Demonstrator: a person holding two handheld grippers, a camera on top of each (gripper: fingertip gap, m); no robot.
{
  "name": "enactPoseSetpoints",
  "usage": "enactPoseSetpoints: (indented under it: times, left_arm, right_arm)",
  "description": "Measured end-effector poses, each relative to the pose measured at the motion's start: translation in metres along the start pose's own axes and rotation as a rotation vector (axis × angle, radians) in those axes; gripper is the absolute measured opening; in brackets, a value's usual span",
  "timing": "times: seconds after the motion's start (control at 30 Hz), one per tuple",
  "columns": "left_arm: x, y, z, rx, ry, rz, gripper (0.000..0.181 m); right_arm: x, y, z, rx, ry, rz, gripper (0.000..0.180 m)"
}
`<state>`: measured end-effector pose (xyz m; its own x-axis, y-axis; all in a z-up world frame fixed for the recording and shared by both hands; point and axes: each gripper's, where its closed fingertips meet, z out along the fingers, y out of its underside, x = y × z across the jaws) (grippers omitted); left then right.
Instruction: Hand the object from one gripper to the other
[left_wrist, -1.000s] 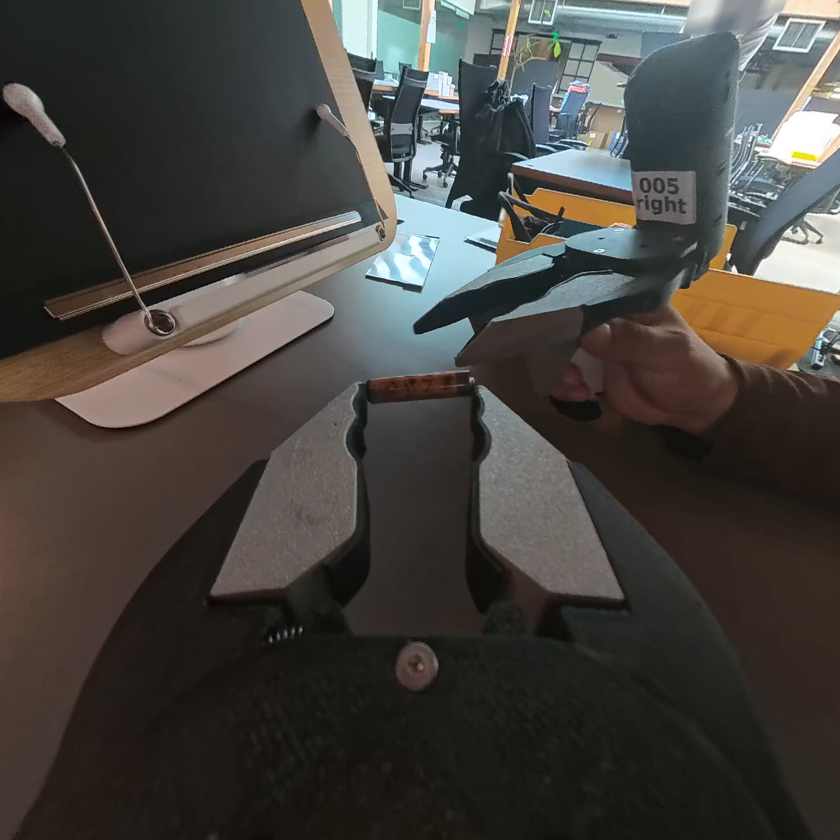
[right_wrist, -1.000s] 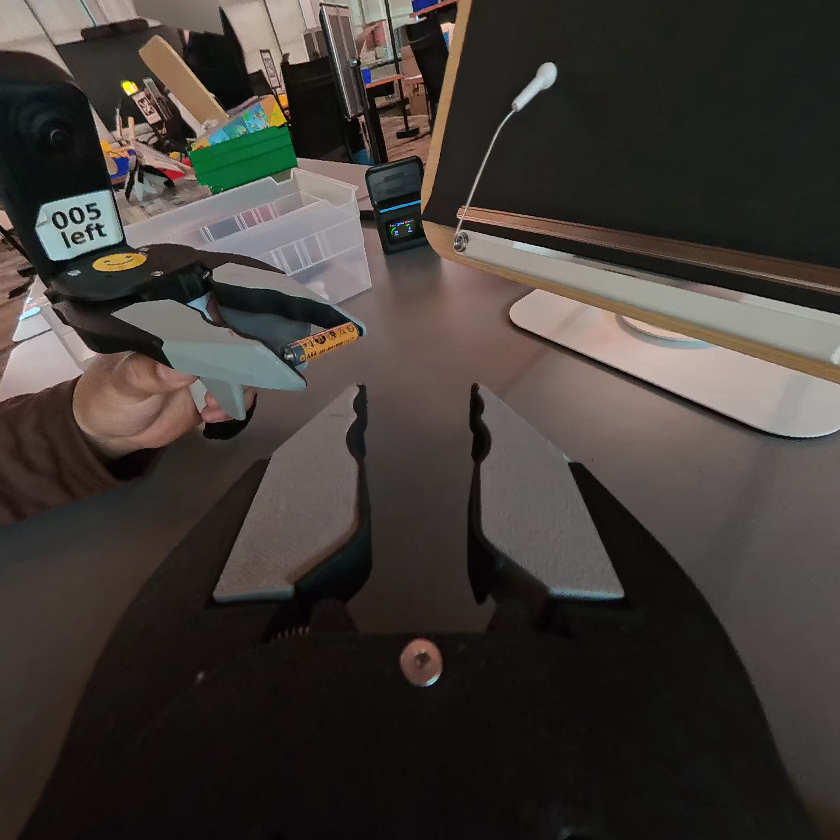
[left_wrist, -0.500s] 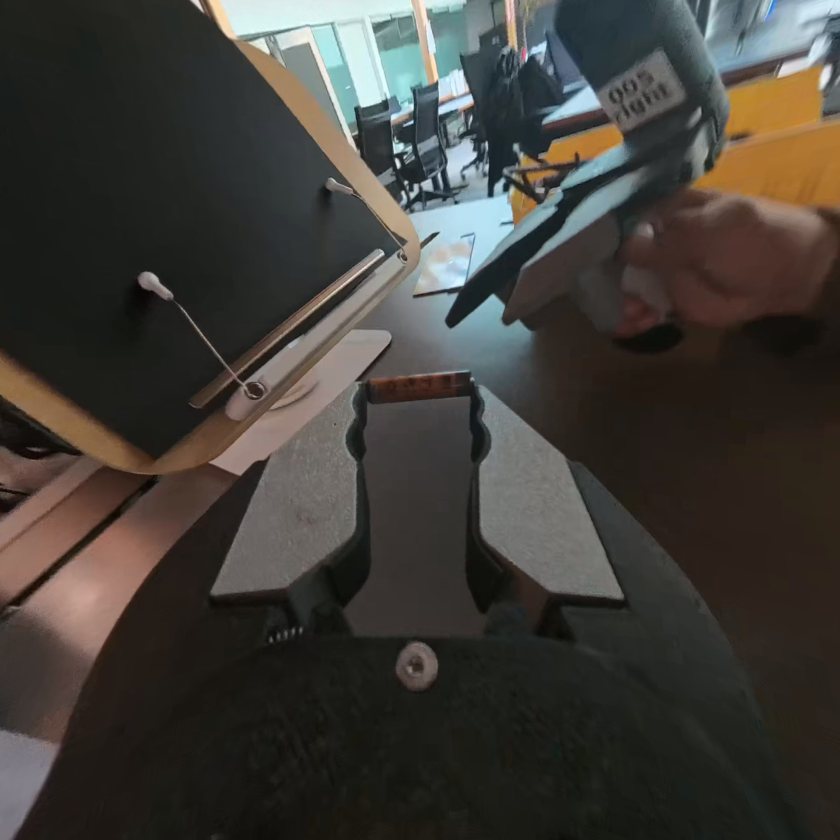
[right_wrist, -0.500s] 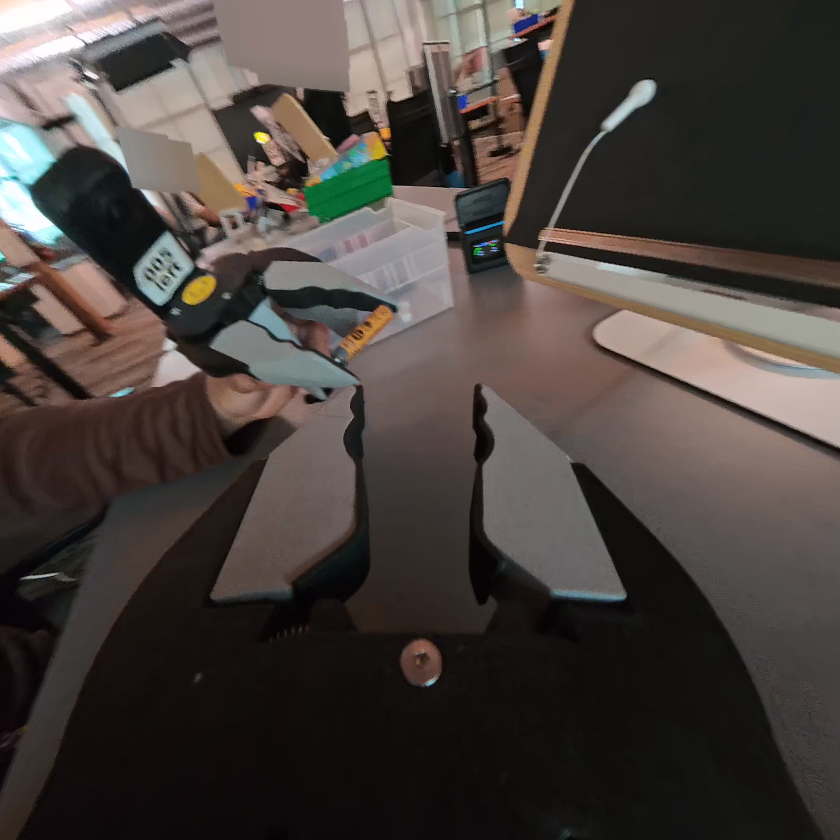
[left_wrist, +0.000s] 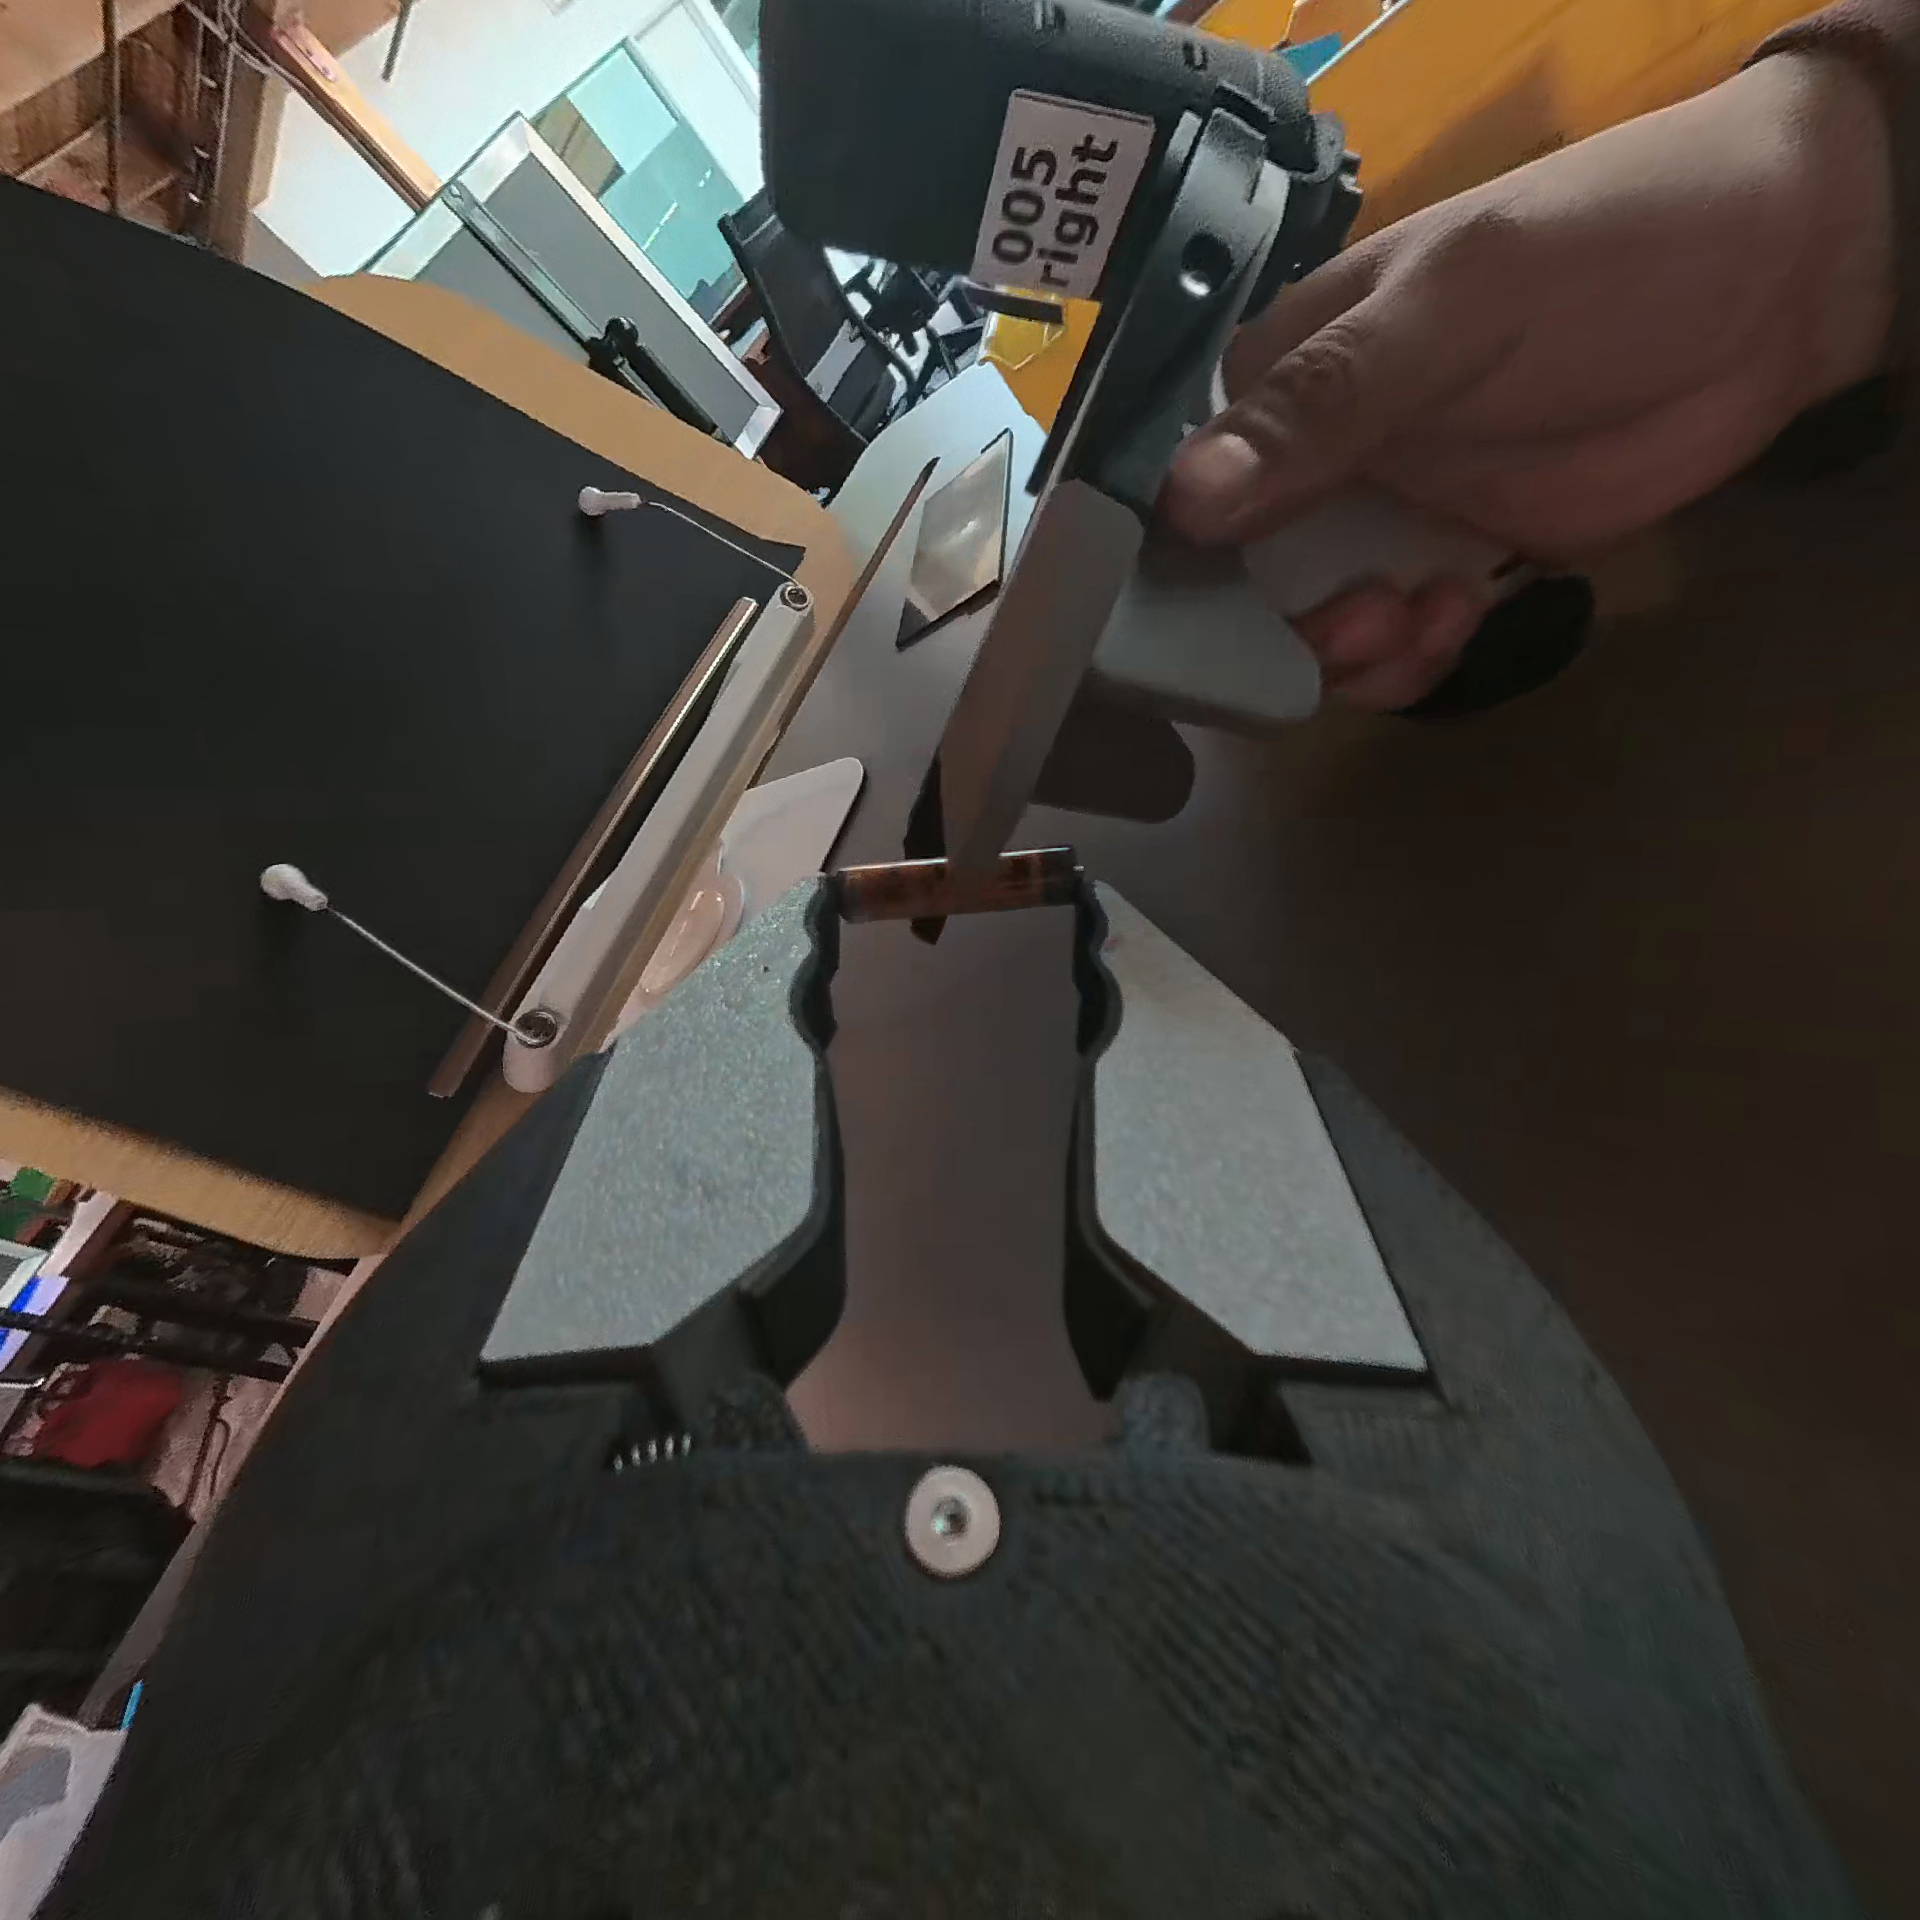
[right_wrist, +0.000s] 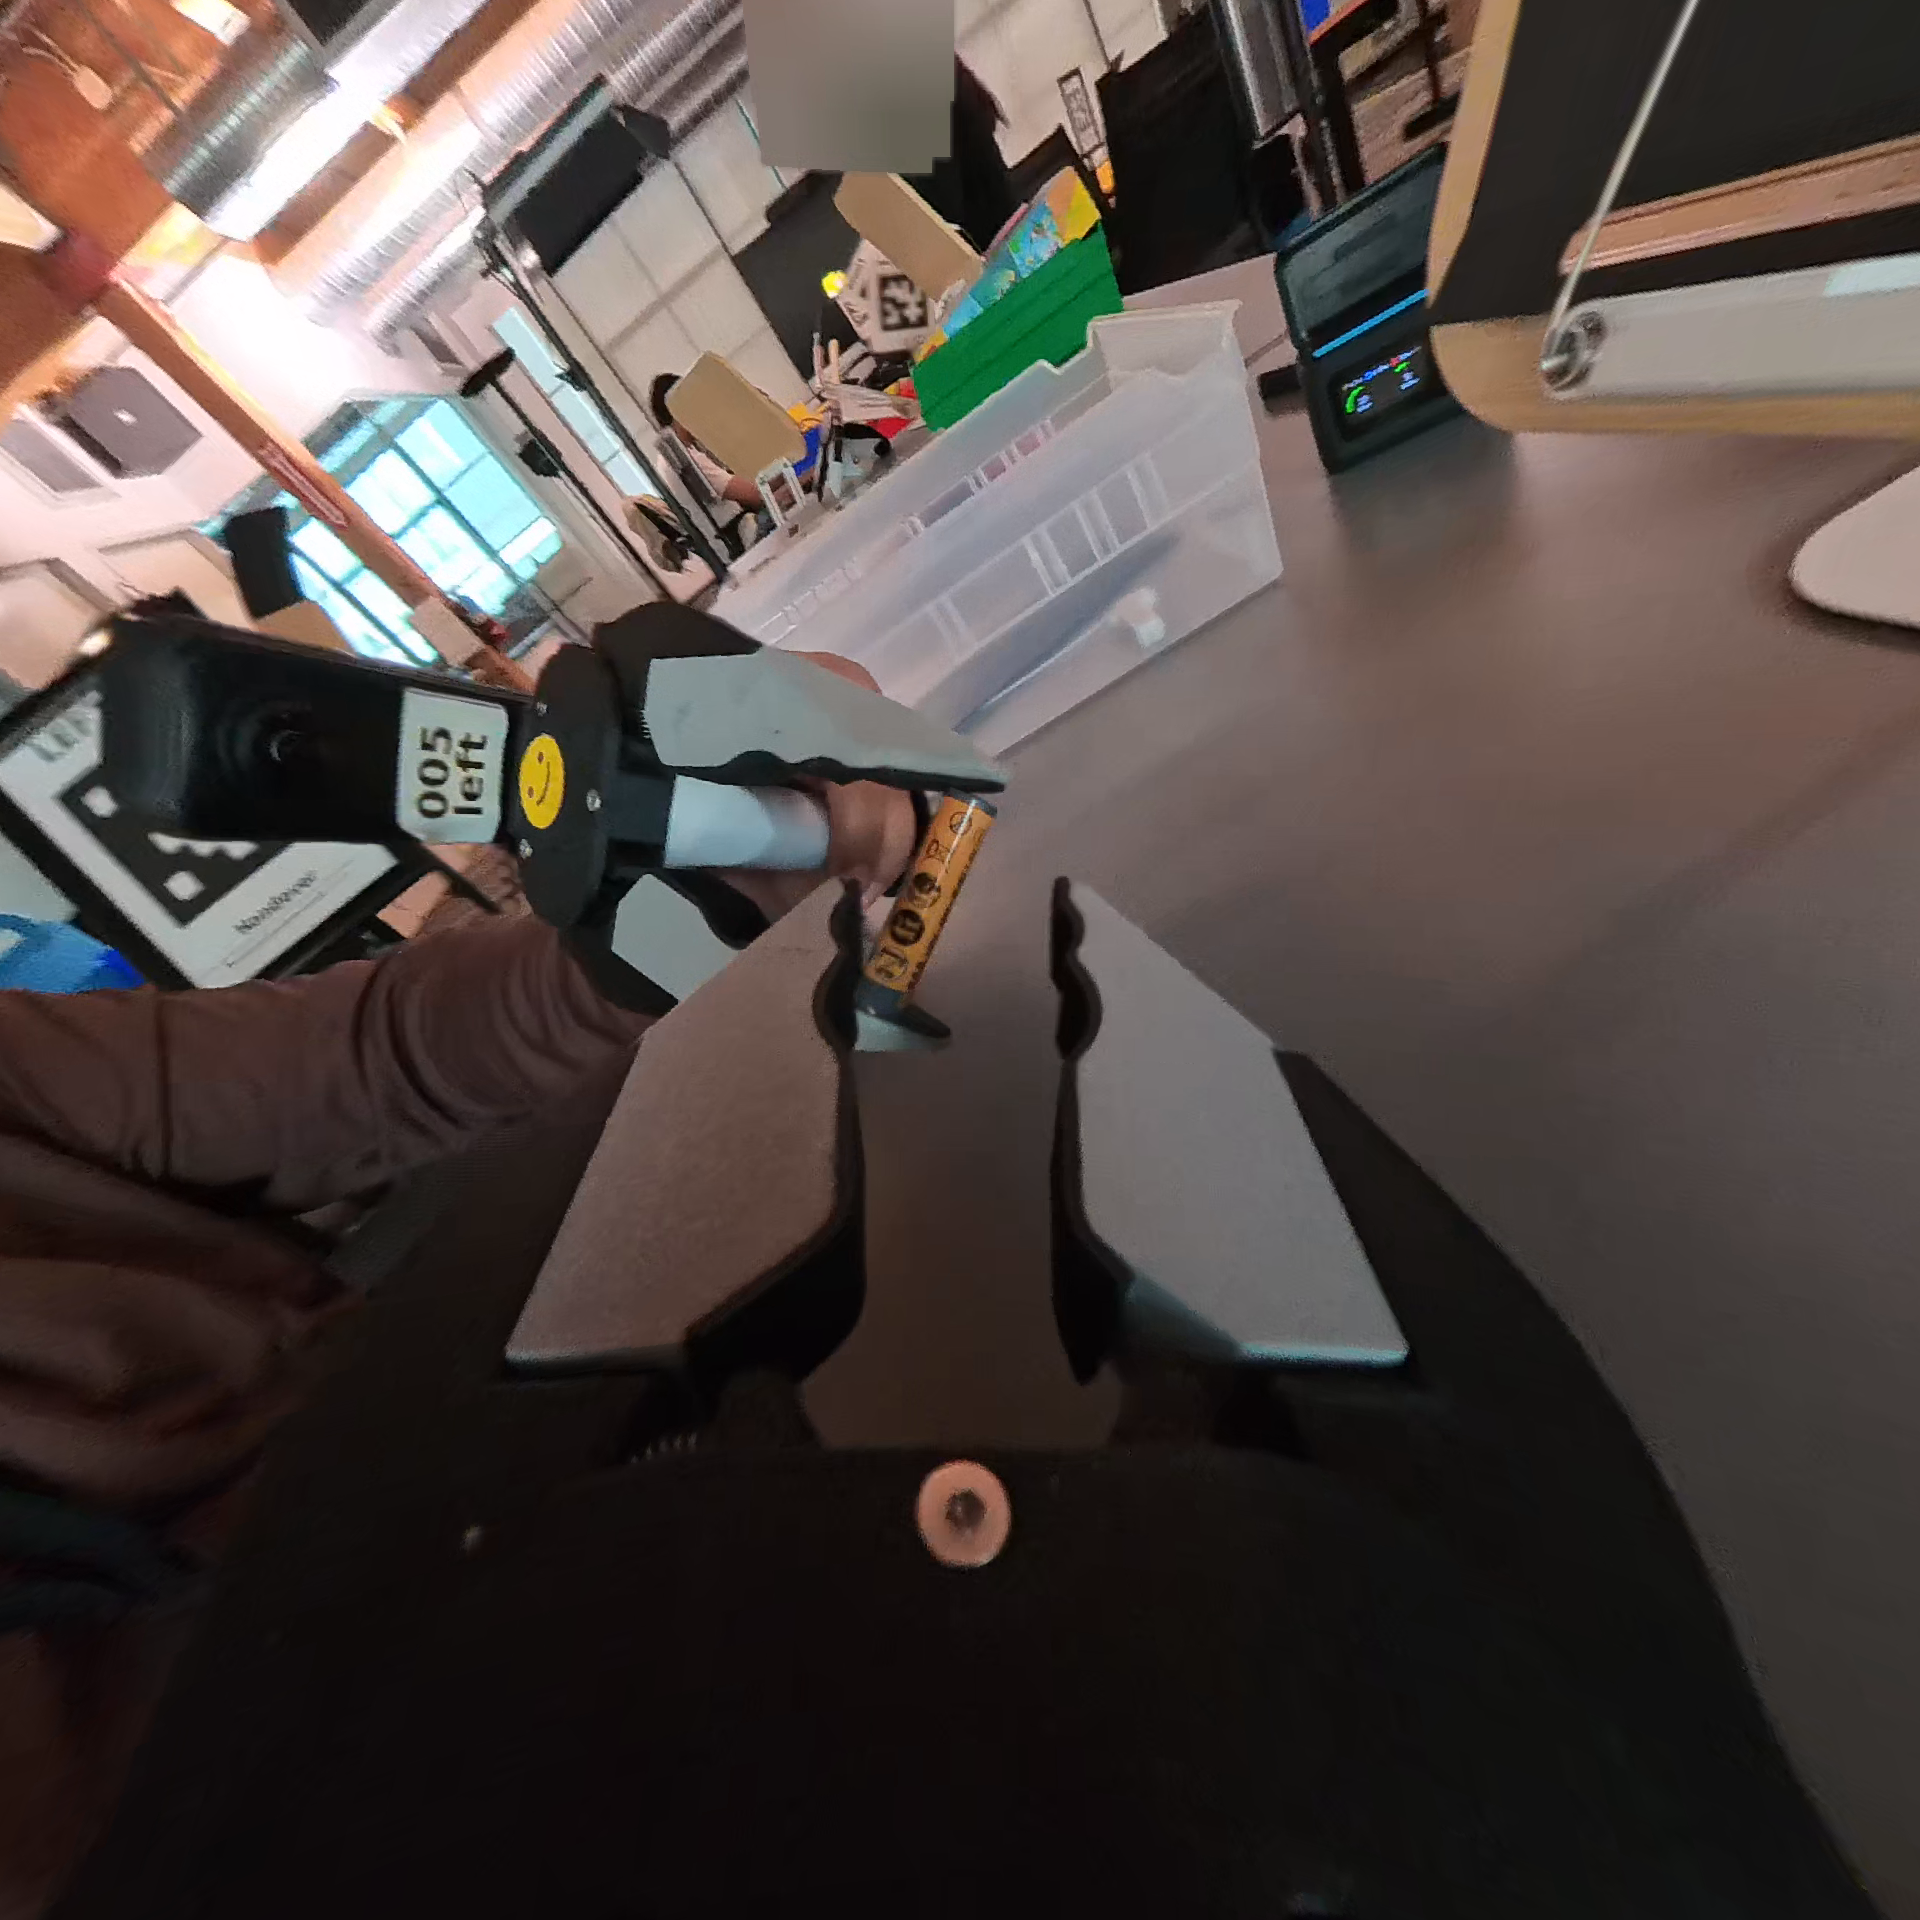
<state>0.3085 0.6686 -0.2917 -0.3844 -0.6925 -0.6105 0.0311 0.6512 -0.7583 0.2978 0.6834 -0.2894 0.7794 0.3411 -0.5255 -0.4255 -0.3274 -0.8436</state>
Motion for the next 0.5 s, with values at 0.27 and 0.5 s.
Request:
enactPoseSetpoints:
  times: [0.27,0.5]
  left_arm:
    - [0.004,-0.003,0.001,0.005,-0.001,0.028,0.043]
    - [0.003,0.003,0.001,0.013,0.045,-0.143,0.035]
  right_arm:
    - [-0.012,0.007,0.002,-0.028,-0.15,0.165,0.012]
    - [0.015,0.004,-0.009,-0.094,0.181,-0.174,0.007]
